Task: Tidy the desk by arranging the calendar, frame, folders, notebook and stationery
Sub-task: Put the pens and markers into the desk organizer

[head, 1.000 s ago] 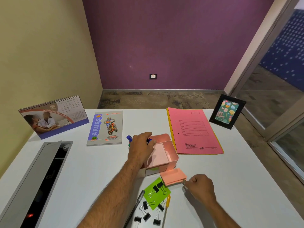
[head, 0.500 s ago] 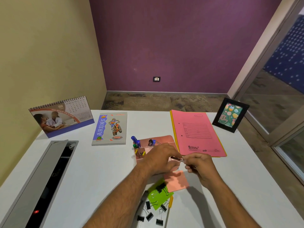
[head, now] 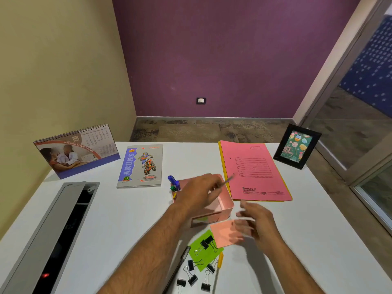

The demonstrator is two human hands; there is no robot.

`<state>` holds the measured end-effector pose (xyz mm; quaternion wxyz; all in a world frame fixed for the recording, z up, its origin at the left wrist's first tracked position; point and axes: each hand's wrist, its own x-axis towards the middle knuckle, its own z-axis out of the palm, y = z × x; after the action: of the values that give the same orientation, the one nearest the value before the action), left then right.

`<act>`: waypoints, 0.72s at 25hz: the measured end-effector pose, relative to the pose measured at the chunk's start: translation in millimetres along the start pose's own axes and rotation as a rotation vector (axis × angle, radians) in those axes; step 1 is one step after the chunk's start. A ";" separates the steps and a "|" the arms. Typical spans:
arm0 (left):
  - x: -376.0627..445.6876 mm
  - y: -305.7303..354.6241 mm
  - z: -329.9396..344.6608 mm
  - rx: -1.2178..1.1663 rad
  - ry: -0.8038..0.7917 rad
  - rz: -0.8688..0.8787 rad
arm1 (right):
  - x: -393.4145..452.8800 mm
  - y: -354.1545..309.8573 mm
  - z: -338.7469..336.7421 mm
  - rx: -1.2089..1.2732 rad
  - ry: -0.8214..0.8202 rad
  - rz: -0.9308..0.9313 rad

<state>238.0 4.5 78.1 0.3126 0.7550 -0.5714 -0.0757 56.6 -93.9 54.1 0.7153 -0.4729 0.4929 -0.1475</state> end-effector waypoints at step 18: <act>27.2 -41.3 23.3 -0.070 -0.007 -0.648 | 14.0 110.7 -1.0 -1.060 0.068 0.052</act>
<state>269.8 -23.0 43.1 0.2962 0.8861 -0.2995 -0.1933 34.1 -47.6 -44.8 0.3652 -0.7521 0.5345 0.1241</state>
